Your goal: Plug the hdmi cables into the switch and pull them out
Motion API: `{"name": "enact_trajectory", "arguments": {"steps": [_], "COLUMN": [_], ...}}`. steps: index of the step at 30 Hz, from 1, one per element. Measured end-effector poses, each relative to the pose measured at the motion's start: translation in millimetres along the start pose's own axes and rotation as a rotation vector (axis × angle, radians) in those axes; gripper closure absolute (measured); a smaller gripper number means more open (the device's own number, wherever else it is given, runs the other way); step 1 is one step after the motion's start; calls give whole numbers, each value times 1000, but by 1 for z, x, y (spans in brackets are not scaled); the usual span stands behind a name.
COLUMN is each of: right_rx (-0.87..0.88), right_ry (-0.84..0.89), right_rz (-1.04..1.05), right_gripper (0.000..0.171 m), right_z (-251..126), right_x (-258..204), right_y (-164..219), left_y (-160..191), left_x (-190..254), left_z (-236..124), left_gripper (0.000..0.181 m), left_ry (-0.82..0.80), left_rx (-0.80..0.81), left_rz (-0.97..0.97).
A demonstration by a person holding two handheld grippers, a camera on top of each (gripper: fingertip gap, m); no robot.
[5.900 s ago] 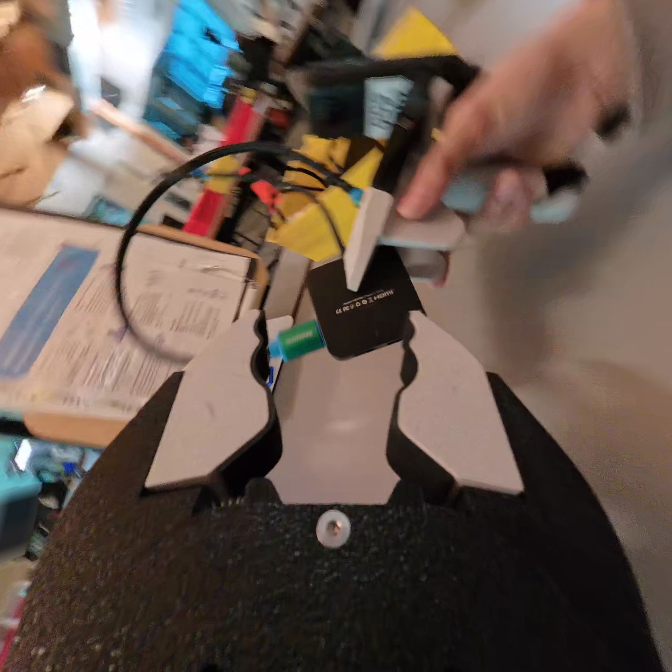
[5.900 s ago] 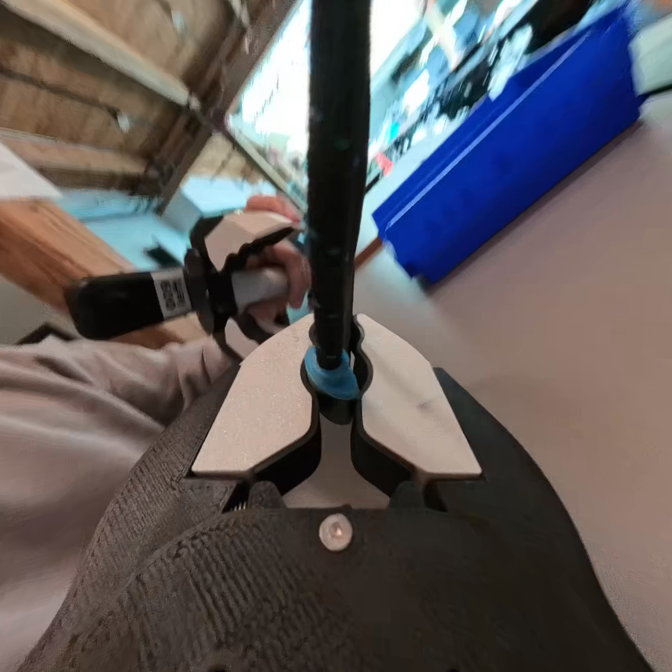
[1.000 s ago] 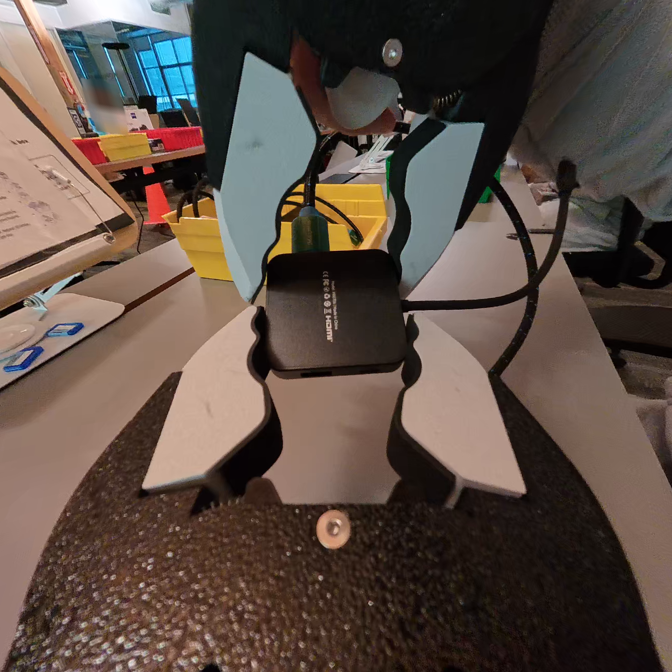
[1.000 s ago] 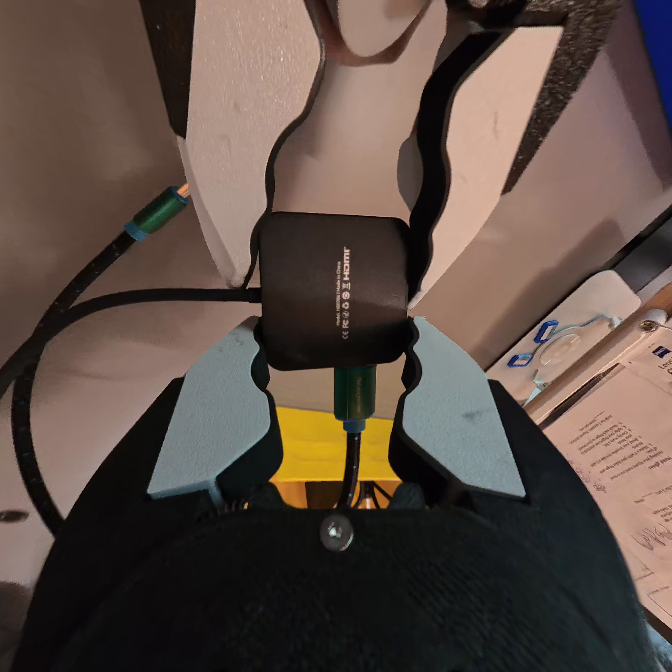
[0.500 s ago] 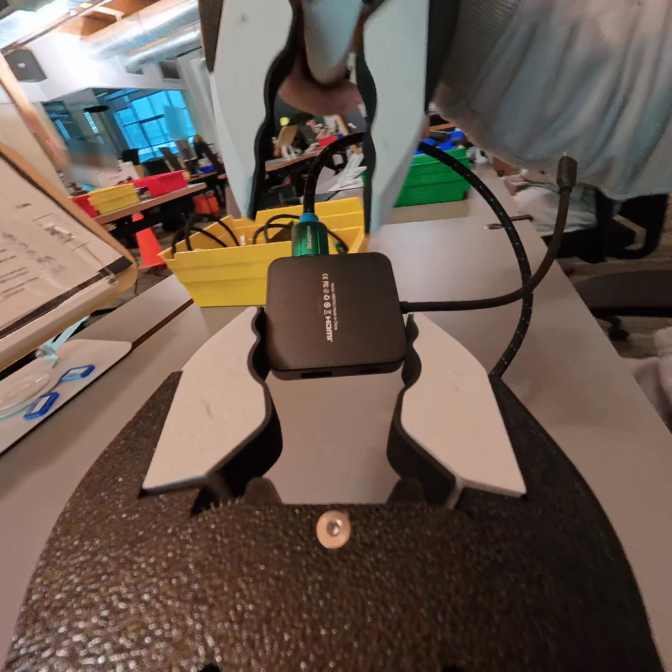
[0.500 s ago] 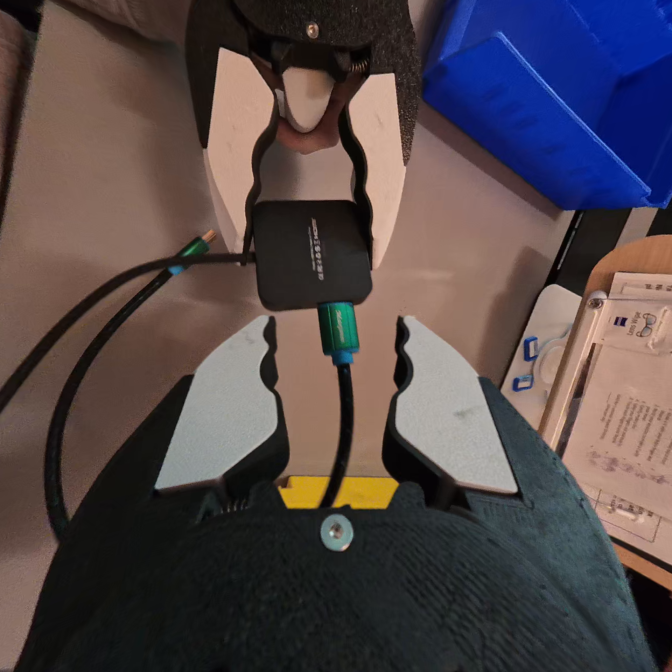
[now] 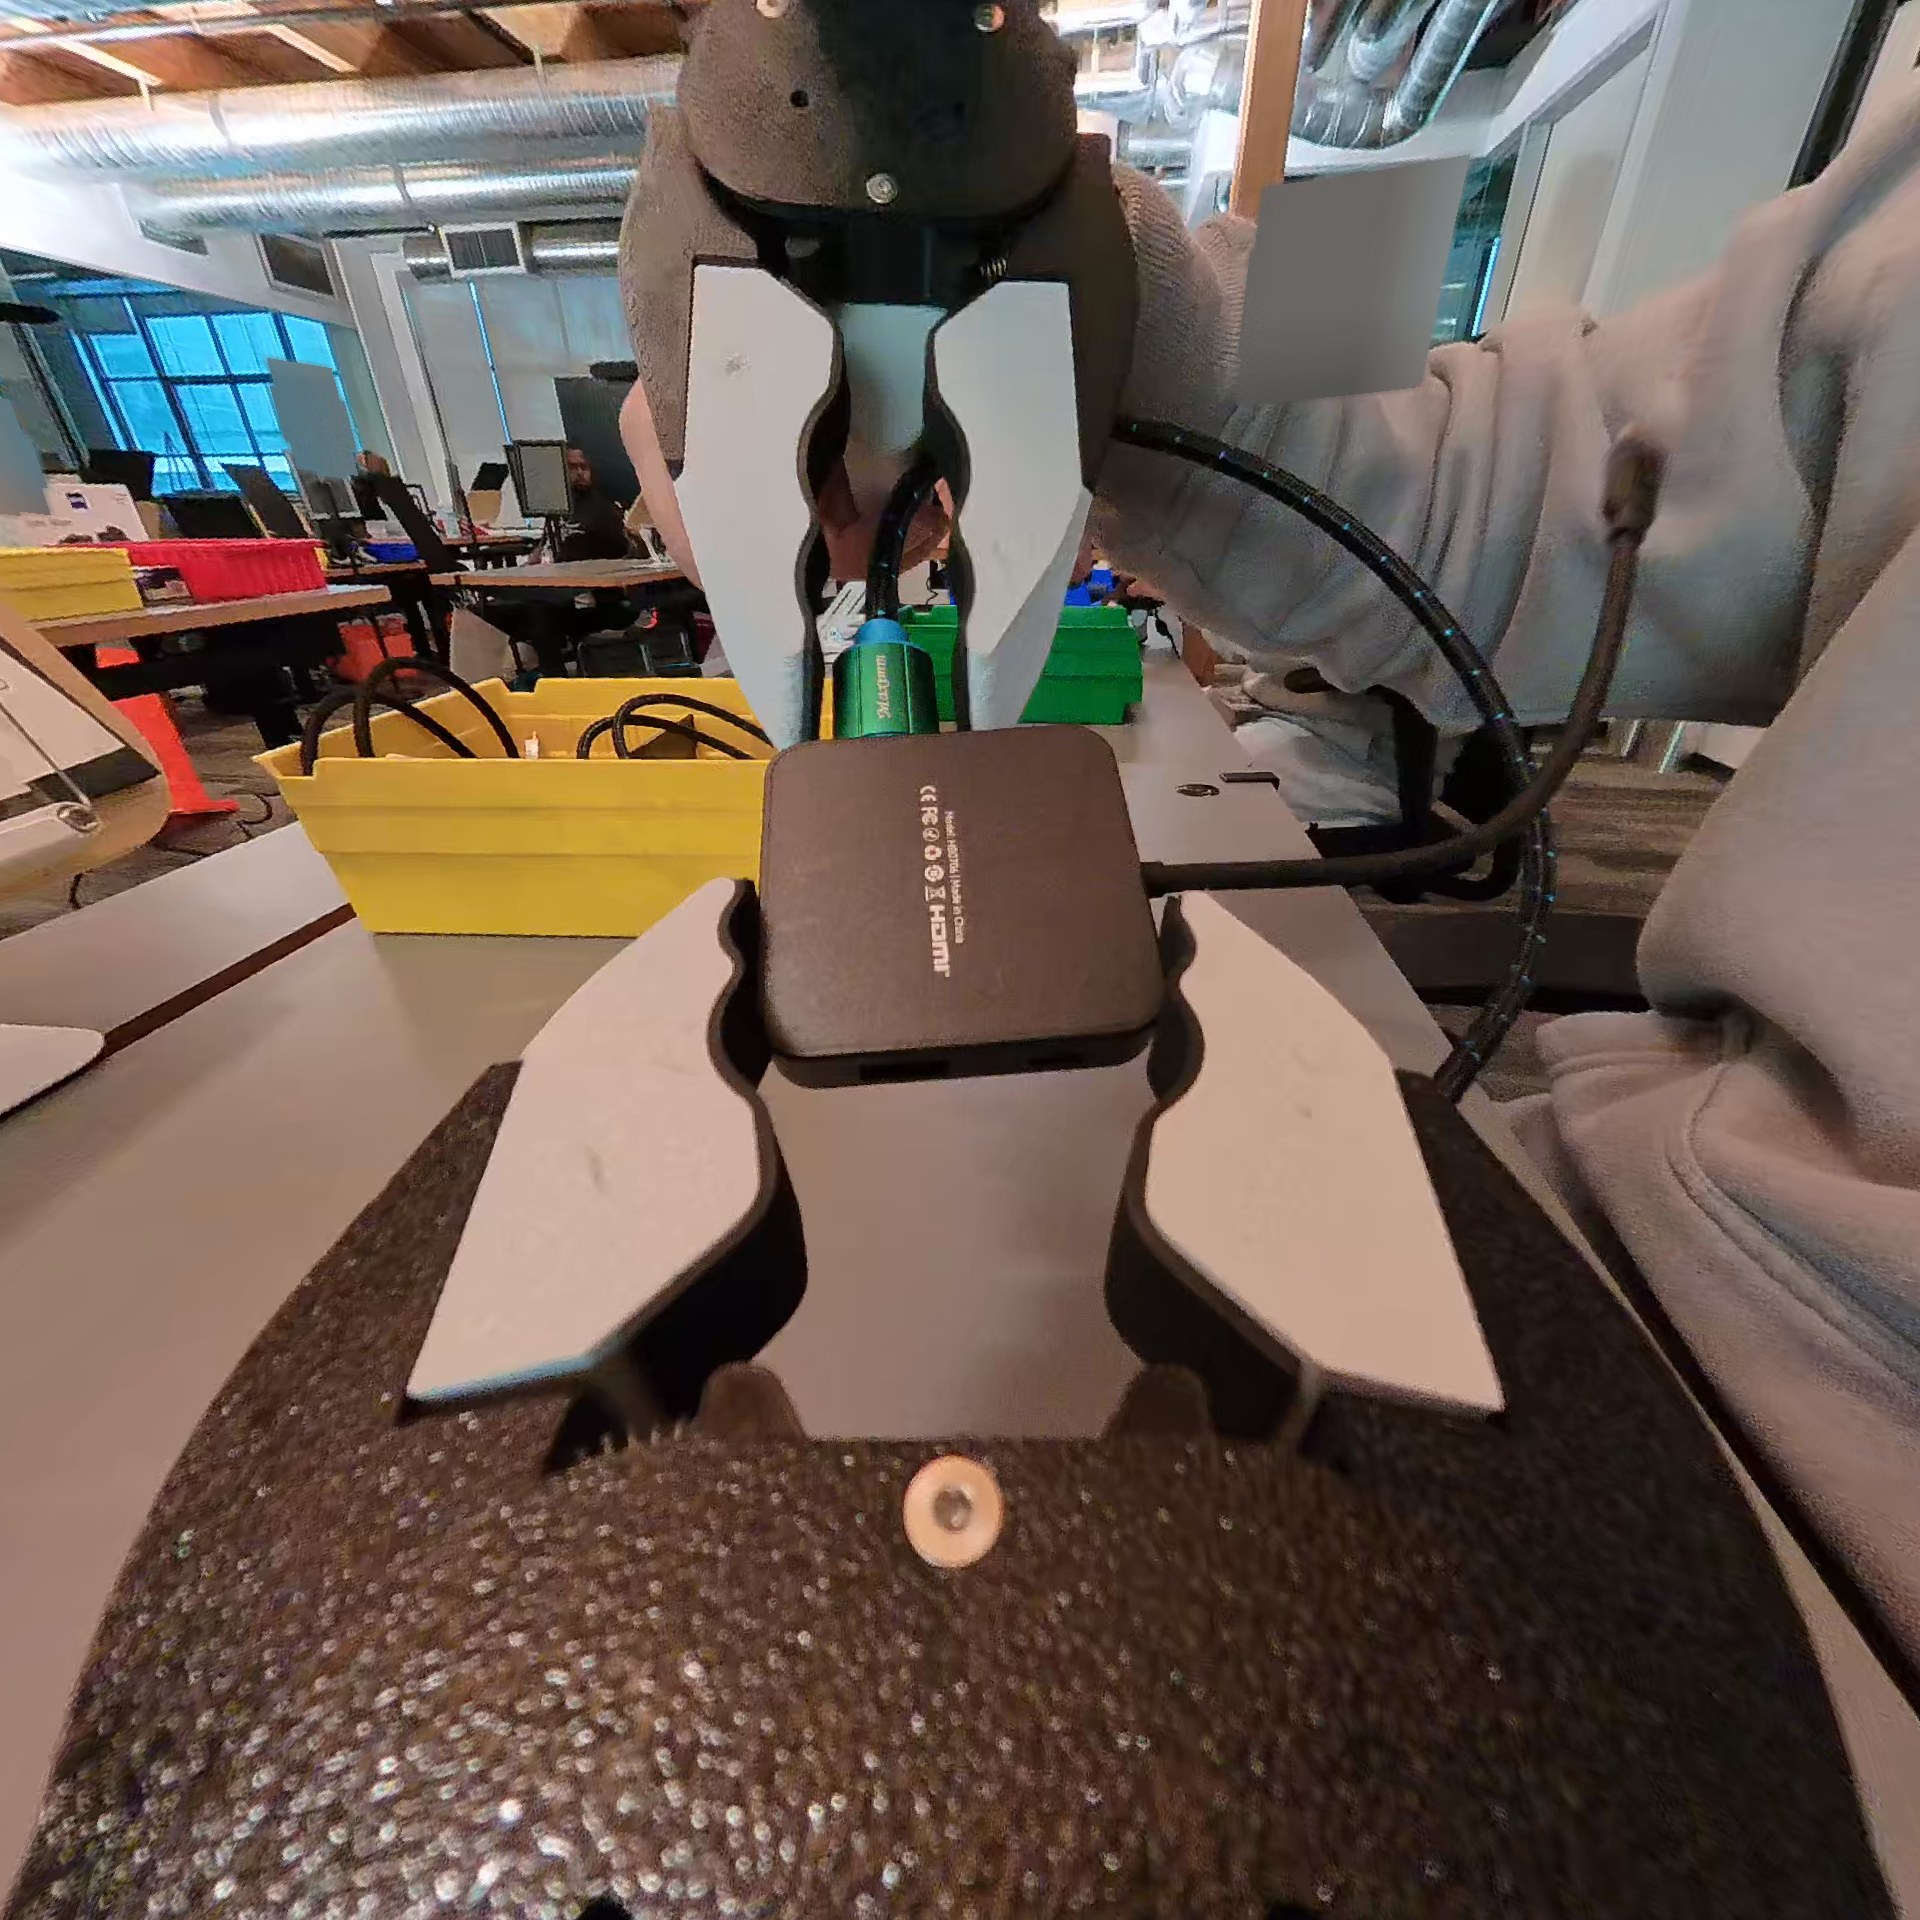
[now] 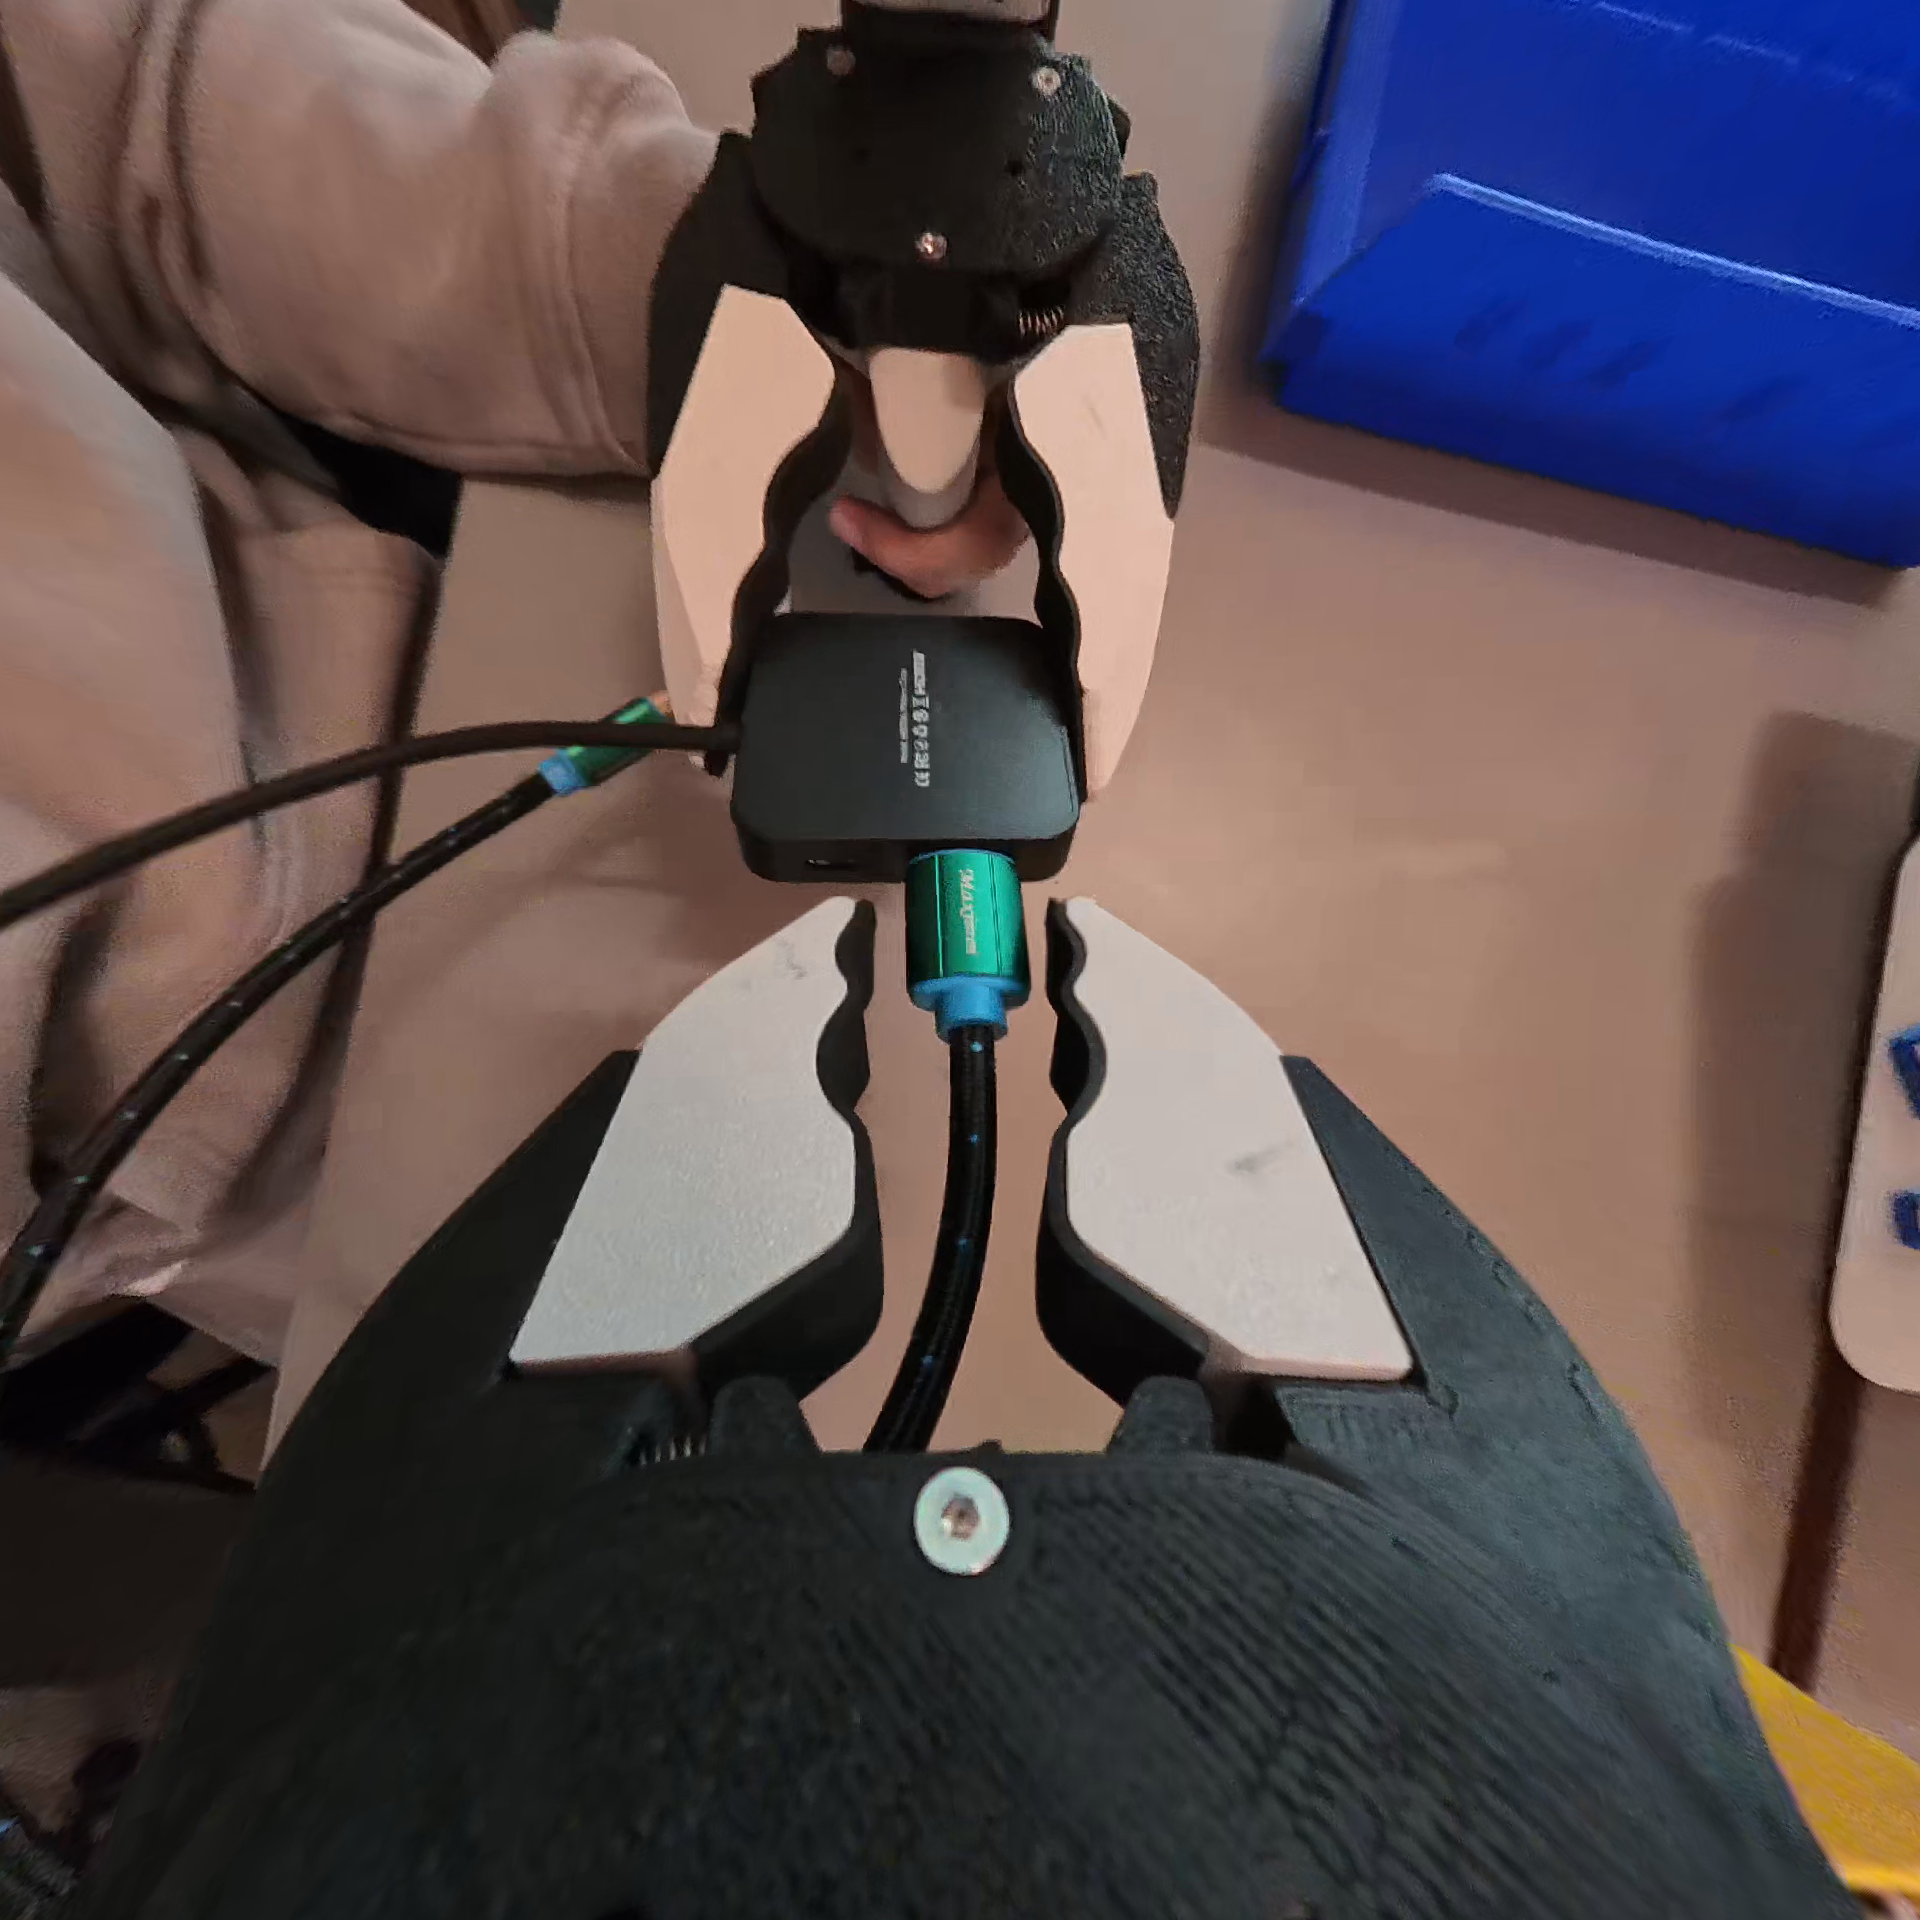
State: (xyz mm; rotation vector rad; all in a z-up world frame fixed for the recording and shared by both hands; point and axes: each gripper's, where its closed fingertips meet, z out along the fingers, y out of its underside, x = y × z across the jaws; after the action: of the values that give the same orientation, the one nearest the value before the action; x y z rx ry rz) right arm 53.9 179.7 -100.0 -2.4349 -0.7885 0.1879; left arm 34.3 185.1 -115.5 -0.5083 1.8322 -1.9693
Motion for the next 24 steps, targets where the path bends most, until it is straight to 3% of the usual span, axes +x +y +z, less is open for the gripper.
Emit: {"name": "enact_trajectory", "arguments": {"steps": [1,7,24], "right_rx": [25,110,-15], "right_ry": [-9,-1,-15], "right_rz": [6,4,-50], "right_gripper": [144,151,151], "right_z": [0,-8,1], "right_x": [-1,0,-2], "right_y": [-2,-10,1], "left_y": [0,-1,7], "left_x": [1,0,0], "left_z": [1,2,9], "left_gripper": [109,109,109], "left_ry": [3,-6,-39], "left_rx": [0,10,-42], "left_rz": [-1,12,87]}}
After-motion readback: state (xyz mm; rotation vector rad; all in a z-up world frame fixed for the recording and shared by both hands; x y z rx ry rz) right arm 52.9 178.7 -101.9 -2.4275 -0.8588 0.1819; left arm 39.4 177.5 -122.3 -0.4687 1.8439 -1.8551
